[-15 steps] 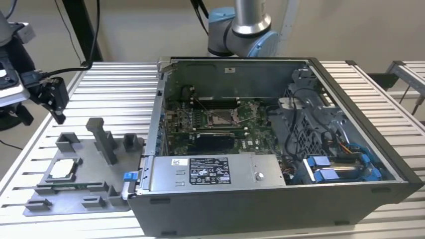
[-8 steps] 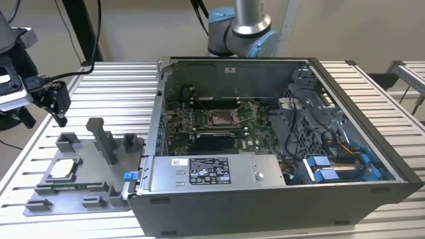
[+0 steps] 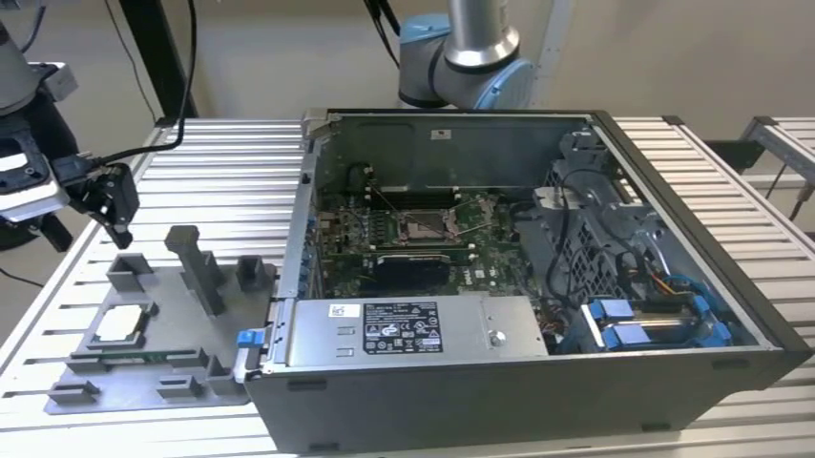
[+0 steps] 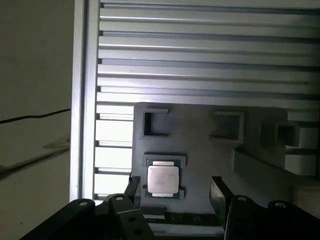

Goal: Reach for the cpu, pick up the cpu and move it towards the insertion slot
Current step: 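Pick up the cpu and move it towards the insertion slot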

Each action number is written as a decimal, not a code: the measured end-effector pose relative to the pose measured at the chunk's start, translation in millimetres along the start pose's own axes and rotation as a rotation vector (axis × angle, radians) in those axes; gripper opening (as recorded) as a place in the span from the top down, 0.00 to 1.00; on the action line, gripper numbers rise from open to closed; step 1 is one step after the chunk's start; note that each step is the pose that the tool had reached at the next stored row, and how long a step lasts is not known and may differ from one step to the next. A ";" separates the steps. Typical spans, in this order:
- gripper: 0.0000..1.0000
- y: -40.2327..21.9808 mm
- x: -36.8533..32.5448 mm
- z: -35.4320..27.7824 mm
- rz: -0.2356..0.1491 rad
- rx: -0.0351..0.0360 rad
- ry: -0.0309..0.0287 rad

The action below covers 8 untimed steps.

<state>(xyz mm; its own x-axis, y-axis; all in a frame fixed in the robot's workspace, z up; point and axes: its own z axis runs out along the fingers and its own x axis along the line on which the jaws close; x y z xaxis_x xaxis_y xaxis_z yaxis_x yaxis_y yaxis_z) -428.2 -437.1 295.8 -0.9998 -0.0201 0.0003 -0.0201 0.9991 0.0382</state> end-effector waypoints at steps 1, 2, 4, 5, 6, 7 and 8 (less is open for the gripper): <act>0.00 0.0 0.0 0.9 0.000 0.0000 0.0000; 0.00 -0.1 0.0 1.8 0.000 0.0000 0.0000; 0.00 -0.1 0.0 3.2 0.000 0.0000 0.0001; 0.00 -0.1 0.0 3.6 0.000 0.0001 0.0002; 0.00 -0.2 0.0 3.9 0.000 0.0001 0.0003; 0.00 -0.2 0.0 4.2 0.000 0.0001 0.0002; 0.00 -0.2 0.0 4.7 0.000 0.0000 0.0001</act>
<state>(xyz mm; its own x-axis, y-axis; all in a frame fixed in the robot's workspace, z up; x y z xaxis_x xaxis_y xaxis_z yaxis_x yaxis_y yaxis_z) -428.2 -437.1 291.1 -0.9998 -0.0201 0.0003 -0.0201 0.9991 0.0382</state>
